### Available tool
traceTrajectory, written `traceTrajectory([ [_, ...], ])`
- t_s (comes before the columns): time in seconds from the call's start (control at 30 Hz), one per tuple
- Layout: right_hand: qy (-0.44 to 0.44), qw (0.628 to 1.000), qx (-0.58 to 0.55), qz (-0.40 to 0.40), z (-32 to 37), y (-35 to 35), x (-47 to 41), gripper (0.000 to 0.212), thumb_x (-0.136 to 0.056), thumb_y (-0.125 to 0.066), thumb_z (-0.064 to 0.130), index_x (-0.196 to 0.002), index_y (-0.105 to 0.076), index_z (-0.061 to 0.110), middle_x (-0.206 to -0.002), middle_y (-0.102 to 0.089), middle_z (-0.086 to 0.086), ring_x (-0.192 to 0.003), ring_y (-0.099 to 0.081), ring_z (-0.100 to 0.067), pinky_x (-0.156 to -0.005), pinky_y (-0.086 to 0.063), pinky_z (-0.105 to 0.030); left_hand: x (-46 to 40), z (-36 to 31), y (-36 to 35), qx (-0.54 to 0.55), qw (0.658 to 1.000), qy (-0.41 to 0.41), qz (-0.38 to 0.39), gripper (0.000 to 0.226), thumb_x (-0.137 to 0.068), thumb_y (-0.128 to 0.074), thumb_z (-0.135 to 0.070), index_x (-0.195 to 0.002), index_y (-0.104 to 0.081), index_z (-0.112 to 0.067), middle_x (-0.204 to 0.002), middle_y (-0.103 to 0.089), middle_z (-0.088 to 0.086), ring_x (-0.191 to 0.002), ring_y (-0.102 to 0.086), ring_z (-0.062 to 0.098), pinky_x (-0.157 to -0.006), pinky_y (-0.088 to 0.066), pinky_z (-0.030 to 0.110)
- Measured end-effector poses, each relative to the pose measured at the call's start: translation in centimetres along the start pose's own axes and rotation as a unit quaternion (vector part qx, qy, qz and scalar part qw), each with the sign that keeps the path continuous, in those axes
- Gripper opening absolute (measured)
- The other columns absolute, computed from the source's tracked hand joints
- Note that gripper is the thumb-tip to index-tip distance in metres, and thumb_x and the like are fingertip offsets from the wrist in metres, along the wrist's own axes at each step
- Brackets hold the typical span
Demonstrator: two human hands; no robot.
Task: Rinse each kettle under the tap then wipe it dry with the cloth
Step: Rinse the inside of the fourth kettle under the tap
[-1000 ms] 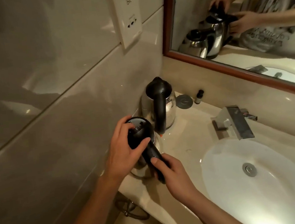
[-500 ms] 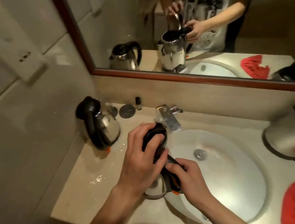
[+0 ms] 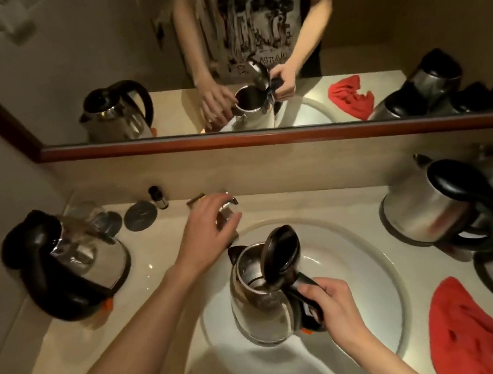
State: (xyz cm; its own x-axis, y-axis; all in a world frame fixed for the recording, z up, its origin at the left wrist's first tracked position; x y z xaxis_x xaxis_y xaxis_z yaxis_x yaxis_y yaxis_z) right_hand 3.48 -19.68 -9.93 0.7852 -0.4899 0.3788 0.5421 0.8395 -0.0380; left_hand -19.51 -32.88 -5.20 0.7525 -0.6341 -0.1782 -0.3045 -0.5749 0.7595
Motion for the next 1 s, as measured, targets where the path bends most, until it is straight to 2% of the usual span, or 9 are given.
traceTrajectory([
  [0.07, -0.005, 1.0, 0.011, -0.012, -1.1, 0.1, -0.9, 0.053, -0.066, -0.074, 0.052, -0.056, -0.05, 0.006, -0.055, -0.043, -0.013, -0.053, -0.041, -0.024, -0.05, -0.034, -0.034, -2.2, 1.7, -0.6, -0.052, 0.998, 0.001, 0.039, 0.048, -0.092, -0.051, -0.05, -0.126, -0.061, -0.016, -0.126, -0.063, 0.002, -0.116, -0.053, 0.02, -0.098, -0.041, 0.037],
  [0.17, -0.035, 0.999, 0.008, -0.025, -2.6, -0.6, -2.5, 0.064, -0.065, -0.075, 0.05, -0.058, -0.046, -0.007, -0.056, -0.046, -0.019, -0.052, -0.047, -0.03, -0.05, -0.037, -0.04, -4.8, 3.0, -1.0, -0.094, 0.991, -0.028, 0.096, 0.046, -0.092, -0.049, -0.051, -0.118, -0.067, -0.017, -0.118, -0.068, 0.001, -0.109, -0.06, 0.025, -0.092, -0.045, 0.042],
  [0.3, -0.042, 0.999, 0.01, -0.022, -3.2, -2.7, -4.5, 0.047, -0.066, -0.074, 0.046, -0.051, -0.048, 0.011, -0.05, -0.04, -0.013, -0.049, -0.044, -0.024, -0.049, -0.036, -0.032, -6.2, 3.9, -1.3, -0.103, 0.988, -0.05, 0.1, 0.035, -0.093, -0.048, -0.049, -0.107, -0.072, -0.026, -0.106, -0.072, -0.008, -0.101, -0.063, 0.021, -0.087, -0.047, 0.044],
  [0.4, -0.021, 0.999, 0.016, -0.041, -2.7, -3.0, -5.9, 0.047, -0.088, -0.076, 0.022, -0.052, -0.051, 0.004, -0.046, -0.04, -0.011, -0.04, -0.041, -0.019, -0.044, -0.036, -0.026, -6.7, 4.1, -1.5, -0.097, 0.99, -0.041, 0.09, 0.033, -0.094, -0.05, -0.049, -0.101, -0.074, -0.028, -0.103, -0.073, -0.01, -0.099, -0.061, 0.02, -0.087, -0.046, 0.044],
  [0.47, -0.004, 0.998, 0.029, -0.053, -2.1, -2.6, -6.6, 0.049, -0.092, -0.072, 0.012, -0.049, -0.05, 0.005, -0.045, -0.04, -0.007, -0.039, -0.039, -0.015, -0.042, -0.034, -0.023, -7.2, 3.7, -1.7, -0.092, 0.991, -0.029, 0.091, 0.028, -0.095, -0.055, -0.047, -0.1, -0.075, -0.028, -0.101, -0.073, -0.01, -0.098, -0.061, 0.018, -0.087, -0.045, 0.04],
  [0.57, 0.0, 0.999, 0.029, -0.046, -1.6, -2.6, -7.2, 0.045, -0.078, -0.073, 0.027, -0.046, -0.045, 0.014, -0.049, -0.036, -0.005, -0.042, -0.035, -0.016, -0.043, -0.03, -0.024, -8.0, 3.3, -2.3, -0.093, 0.993, 0.025, 0.071, 0.027, -0.094, -0.058, -0.052, -0.098, -0.075, -0.031, -0.097, -0.074, -0.012, -0.095, -0.064, 0.014, -0.081, -0.04, 0.033],
  [0.73, 0.013, 0.997, 0.069, -0.014, -2.0, -2.7, -7.5, 0.047, -0.063, -0.071, 0.049, -0.049, -0.042, 0.014, -0.05, -0.031, -0.003, -0.047, -0.028, -0.016, -0.046, -0.022, -0.028, -8.4, 3.1, -3.3, -0.133, 0.986, 0.093, 0.025, 0.038, -0.09, -0.055, -0.064, -0.094, -0.076, -0.033, -0.088, -0.073, -0.009, -0.088, -0.064, 0.018, -0.082, -0.045, 0.034],
  [0.87, 0.029, 0.994, 0.102, 0.005, -2.1, -2.8, -7.7, 0.046, -0.065, -0.069, 0.049, -0.048, -0.04, 0.018, -0.05, -0.029, 0.001, -0.05, -0.025, -0.016, -0.05, -0.02, -0.03, -8.2, 3.0, -3.2, -0.143, 0.984, 0.101, 0.019, 0.039, -0.089, -0.054, -0.065, -0.094, -0.076, -0.033, -0.085, -0.073, -0.007, -0.084, -0.064, 0.018, -0.081, -0.047, 0.035],
  [1.0, 0.024, 0.996, 0.086, 0.004, -1.8, -2.5, -7.9, 0.046, -0.062, -0.069, 0.05, -0.049, -0.041, 0.015, -0.051, -0.03, -0.003, -0.049, -0.025, -0.016, -0.047, -0.02, -0.028, -8.1, 2.6, -2.9, -0.146, 0.984, 0.102, 0.026, 0.039, -0.089, -0.053, -0.066, -0.096, -0.075, -0.034, -0.083, -0.07, -0.009, -0.079, -0.059, 0.016, -0.076, -0.041, 0.034],
])
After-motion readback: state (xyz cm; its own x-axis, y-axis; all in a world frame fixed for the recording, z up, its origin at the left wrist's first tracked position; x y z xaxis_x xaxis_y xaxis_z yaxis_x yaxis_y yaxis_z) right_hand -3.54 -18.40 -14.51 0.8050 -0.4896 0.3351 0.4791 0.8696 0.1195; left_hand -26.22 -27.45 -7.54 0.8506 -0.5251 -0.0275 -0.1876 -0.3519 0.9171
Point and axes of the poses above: each hand's wrist, its own x-axis away from the middle knuckle, its own y-axis out of the back of the hand, z = x × y, the point moved 2 cm from there along -x, towards the middle knuckle
